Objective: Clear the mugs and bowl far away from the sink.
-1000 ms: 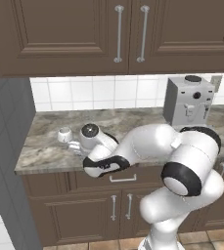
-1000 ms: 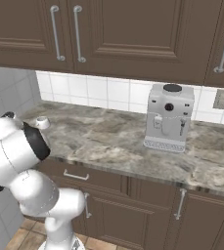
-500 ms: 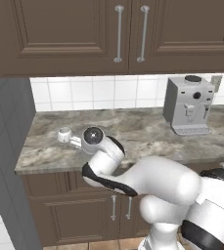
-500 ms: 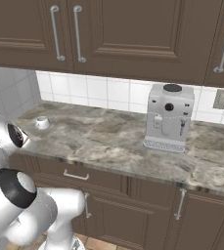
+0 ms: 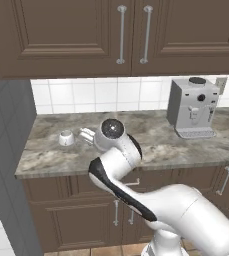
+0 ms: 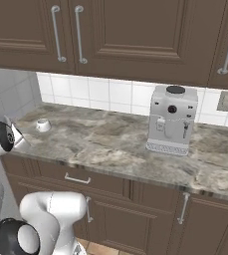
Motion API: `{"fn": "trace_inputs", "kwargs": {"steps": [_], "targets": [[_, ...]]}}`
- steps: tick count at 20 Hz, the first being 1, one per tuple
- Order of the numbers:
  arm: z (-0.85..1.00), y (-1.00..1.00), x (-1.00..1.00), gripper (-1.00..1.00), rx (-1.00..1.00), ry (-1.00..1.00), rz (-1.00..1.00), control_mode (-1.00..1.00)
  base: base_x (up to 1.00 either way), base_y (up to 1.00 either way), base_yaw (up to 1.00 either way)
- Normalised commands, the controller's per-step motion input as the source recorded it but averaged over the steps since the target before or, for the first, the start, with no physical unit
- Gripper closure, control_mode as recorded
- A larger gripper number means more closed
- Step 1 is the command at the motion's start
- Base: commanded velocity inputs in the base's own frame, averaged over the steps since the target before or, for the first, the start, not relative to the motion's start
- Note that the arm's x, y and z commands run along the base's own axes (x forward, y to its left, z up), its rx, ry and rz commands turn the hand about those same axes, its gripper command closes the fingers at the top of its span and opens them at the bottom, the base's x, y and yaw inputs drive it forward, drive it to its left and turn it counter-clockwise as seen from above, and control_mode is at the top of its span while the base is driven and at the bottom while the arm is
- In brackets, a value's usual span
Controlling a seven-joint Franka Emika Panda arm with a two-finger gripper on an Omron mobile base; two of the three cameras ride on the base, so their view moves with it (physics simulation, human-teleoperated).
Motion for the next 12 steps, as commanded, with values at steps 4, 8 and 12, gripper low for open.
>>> {"fn": "trace_inputs", "kwargs": {"steps": [4,8,12], "targets": [[0.42,-0.38,-0.46,-1.0,0.0,0.0,0.0,-1.0,0.0,0.0,0.0],[0.4,-0.38,-0.54,-1.0,-0.03,-0.03,0.03,-1.0,0.0,0.0,0.0],[0.31,-0.28,-0.49,-1.0,-0.12,-0.01,0.13,-1.0,0.0,0.0,0.0]]}}
